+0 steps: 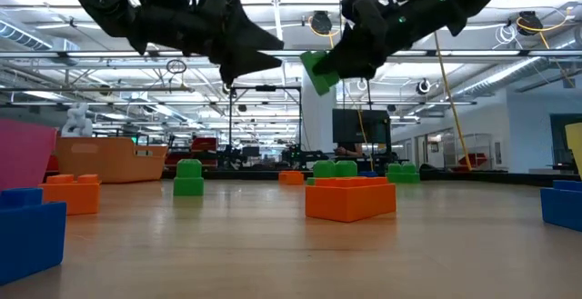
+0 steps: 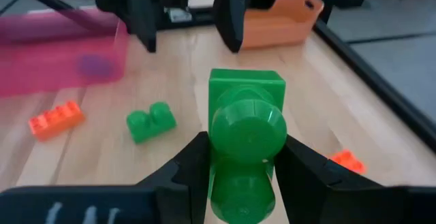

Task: Sort & place blocks by color
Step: Put the green game piece into the orange bin

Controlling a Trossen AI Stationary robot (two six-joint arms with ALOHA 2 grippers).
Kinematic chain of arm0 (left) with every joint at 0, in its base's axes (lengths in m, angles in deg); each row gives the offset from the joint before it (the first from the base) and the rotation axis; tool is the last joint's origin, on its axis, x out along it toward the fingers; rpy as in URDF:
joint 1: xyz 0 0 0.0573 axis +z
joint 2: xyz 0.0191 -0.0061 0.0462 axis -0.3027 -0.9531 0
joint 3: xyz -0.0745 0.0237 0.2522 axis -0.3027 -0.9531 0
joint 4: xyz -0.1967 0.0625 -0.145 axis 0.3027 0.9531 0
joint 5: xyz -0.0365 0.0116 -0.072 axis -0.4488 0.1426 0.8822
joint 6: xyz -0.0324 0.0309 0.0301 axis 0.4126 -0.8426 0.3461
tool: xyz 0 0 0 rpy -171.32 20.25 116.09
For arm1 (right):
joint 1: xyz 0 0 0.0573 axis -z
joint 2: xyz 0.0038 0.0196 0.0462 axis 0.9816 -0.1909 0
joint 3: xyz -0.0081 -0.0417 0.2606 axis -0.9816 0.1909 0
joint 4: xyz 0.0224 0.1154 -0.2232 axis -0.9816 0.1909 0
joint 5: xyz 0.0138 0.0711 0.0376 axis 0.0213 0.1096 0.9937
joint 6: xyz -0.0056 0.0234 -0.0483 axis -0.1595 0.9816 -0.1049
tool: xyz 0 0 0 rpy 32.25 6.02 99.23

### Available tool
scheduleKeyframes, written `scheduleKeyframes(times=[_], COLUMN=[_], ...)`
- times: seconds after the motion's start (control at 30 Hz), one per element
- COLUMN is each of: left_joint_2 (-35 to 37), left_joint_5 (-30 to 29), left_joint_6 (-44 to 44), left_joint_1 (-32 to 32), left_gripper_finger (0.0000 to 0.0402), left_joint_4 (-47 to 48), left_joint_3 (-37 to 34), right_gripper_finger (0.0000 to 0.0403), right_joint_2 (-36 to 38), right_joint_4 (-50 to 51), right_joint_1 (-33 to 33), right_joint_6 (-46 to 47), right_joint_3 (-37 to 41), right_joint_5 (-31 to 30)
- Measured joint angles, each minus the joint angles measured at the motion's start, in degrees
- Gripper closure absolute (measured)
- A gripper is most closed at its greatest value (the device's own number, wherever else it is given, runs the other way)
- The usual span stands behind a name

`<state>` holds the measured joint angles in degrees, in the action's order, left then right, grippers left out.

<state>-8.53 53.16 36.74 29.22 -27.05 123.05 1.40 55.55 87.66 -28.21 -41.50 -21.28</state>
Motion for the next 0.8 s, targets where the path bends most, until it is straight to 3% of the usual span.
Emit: scheduleKeyframes(times=[0.57, 0.8], left_joint_2=[-0.1, -0.2], left_joint_5=[-2.1, -4.6], left_joint_6=[2.5, -4.9], left_joint_1=[-0.5, -2.9], left_gripper_finger=[0.0171, 0.0171], left_joint_4=[-4.3, -4.3], left_joint_3=[0.0, 0.0], right_gripper_finger=[0.0279, 0.0279], right_joint_2=[0.0, 0.0], right_joint_4=[-4.6, -4.8], right_joint_1=[-0.1, -0.4], right_joint_6=[-3.2, -3.5], right_joint_3=[0.0, 0.0], right_joint_5=[3.0, 4.6])
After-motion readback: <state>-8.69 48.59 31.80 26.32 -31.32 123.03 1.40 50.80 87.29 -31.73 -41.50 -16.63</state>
